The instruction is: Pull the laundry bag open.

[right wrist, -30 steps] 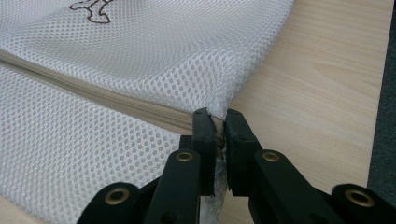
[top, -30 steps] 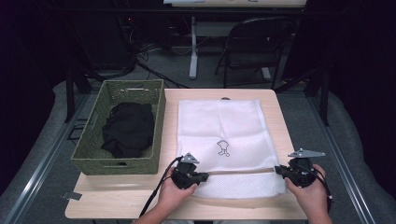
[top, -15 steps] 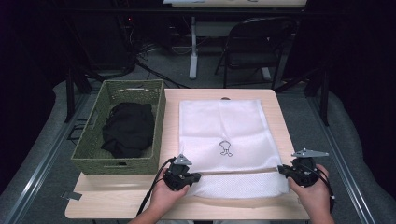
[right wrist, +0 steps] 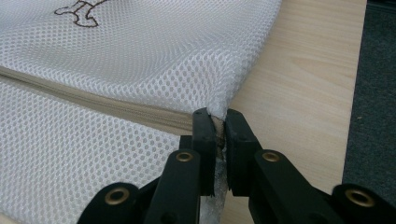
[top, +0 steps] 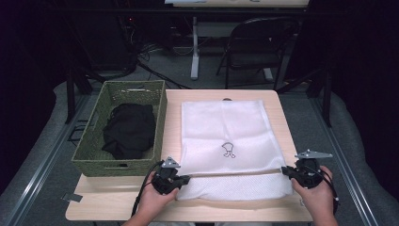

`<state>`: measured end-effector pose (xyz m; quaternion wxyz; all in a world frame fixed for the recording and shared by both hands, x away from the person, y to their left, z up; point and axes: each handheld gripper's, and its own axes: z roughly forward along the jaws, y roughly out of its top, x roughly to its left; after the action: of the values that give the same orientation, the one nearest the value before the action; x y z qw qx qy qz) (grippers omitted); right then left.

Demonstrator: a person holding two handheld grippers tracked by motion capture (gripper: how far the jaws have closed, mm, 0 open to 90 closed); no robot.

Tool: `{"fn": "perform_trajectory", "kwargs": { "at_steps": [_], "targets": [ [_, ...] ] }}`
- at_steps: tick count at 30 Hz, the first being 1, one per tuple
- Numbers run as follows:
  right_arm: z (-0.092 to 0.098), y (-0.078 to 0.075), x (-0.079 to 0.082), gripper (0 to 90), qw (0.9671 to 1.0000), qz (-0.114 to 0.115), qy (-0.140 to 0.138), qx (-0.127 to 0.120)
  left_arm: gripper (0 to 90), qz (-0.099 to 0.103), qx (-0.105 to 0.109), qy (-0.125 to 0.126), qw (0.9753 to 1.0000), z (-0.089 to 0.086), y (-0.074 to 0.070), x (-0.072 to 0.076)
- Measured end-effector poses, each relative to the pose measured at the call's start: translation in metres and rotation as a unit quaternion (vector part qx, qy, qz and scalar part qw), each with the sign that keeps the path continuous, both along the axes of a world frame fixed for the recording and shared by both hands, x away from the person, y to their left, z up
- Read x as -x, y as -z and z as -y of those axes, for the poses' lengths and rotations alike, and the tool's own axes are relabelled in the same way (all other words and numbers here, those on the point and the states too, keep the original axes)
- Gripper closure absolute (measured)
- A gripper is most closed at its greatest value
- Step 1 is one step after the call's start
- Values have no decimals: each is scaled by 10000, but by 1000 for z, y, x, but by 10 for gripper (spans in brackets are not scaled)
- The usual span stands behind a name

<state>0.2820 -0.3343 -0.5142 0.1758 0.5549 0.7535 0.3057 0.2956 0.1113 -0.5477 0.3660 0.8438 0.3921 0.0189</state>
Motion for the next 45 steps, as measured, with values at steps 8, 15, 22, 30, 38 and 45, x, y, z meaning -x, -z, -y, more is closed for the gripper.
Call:
{"fn": "perform_trajectory", "kwargs": {
  "at_steps": [8, 15, 22, 30, 38, 45],
  "targets": [
    [1, 0, 0, 845, 10000, -22, 15, -73, 872, 20, 29, -151, 9999, -17, -3, 5],
    [0, 2, -1, 845, 10000, -74, 4, 5, 872, 43, -17, -196, 9998, -28, -5, 6],
    [-1, 2, -3, 845, 10000, -43, -45, -63, 872, 0, -7, -274, 9996, -34, -1, 8],
    [-4, 9, -4, 842, 9996, -231, -124, -142, 870, 9, 89, -408, 9991, -37, -1, 8],
    [-15, 18, -6, 833, 9984, -461, -318, -92, 869, 197, -408, -457, 9979, -37, 3, 10],
    [-18, 26, -8, 823, 9976, -594, -355, -80, 868, 105, -427, -482, 9979, -39, 7, 10]
  ]
}}
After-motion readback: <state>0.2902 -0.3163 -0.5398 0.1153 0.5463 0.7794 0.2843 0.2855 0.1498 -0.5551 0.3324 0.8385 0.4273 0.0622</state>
